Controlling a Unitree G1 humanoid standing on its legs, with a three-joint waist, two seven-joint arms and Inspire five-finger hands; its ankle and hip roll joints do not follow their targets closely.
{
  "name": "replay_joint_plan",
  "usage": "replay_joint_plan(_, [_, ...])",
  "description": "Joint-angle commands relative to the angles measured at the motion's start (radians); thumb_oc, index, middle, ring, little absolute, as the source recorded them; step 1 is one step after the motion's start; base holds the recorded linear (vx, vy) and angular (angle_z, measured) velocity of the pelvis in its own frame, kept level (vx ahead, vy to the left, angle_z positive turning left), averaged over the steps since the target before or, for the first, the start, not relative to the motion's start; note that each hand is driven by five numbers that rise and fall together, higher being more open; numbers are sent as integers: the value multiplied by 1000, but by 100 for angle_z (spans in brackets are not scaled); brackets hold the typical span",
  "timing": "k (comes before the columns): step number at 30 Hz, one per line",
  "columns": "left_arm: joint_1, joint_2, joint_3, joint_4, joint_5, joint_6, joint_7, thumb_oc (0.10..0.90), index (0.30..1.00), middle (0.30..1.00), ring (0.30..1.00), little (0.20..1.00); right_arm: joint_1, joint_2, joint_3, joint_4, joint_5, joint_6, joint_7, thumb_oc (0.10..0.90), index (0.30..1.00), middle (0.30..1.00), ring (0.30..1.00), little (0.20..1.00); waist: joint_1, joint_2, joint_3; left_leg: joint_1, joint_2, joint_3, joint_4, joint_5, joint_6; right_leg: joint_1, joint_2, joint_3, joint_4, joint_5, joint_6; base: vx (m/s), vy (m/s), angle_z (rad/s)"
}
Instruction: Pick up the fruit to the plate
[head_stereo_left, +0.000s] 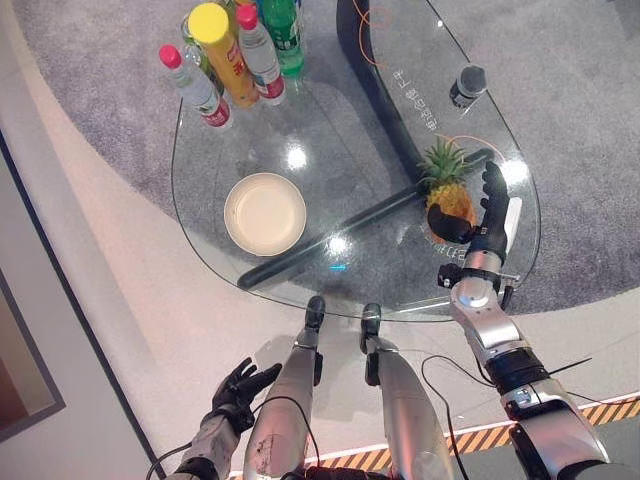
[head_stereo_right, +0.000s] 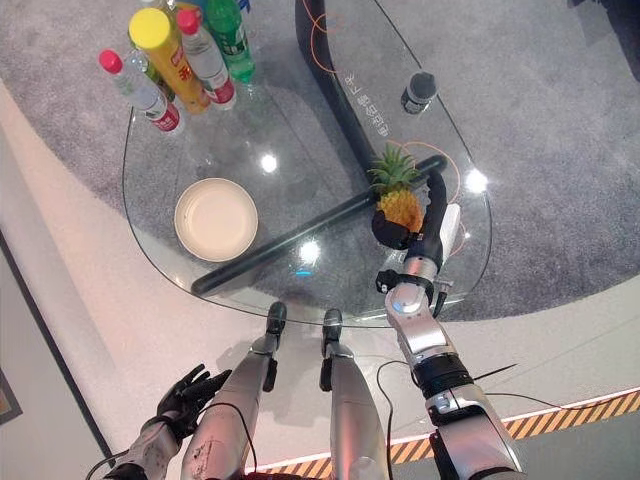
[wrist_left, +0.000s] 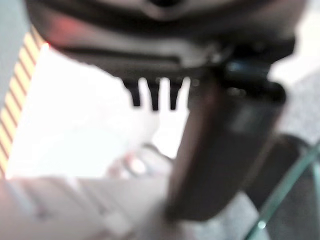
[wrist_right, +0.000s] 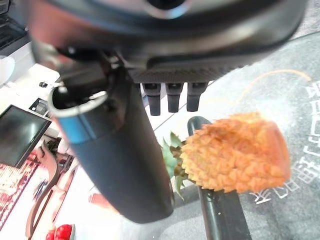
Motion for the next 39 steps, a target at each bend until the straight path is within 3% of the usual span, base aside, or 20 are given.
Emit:
replay_joint_plan(1, [36,-7,-14,-17,-6,8,3,800,900,900,900,900,-65,-82,-4,-102,-78,-31,-91,800,900,900,900,900,-8,-6,-8,-64,-63,-30,114,-70,36,27,-27,-91,-72,89,21,0,0,0])
replay_joint_plan(21, [15,-14,-43,-29,-38,-3,4,800,900,900,900,900,-114,-42,12,81,95,13,-175,800,900,900,900,900,3,13,-8,-91,-65,-26,92,-58,38,-16,-38,-103,-66,94,23,0,0,0])
replay_joint_plan(30, [14,-16,-51,-37,-46,-7,15,800,900,900,900,900,-107,-13,8,121,223,73,-206,800,900,900,900,900,0,12,-8,-87,-64,-21,87,-65,42,-18,-34,-96,-71,96,23,0,0,0])
replay_joint_plan(36, [9,-16,-49,-42,-50,-3,18,800,900,900,900,900,-109,-6,9,129,244,72,-188,800,900,900,900,900,-1,14,-8,-87,-65,-19,85,-63,42,-17,-34,-94,-74,99,22,0,0,0])
replay_joint_plan(39, [3,-16,-55,-40,-44,4,21,800,900,900,900,900,-134,-7,6,161,269,41,-152,800,900,900,900,900,5,20,-8,-91,-64,-22,86,-60,38,-25,-34,-96,-67,98,23,0,0,0])
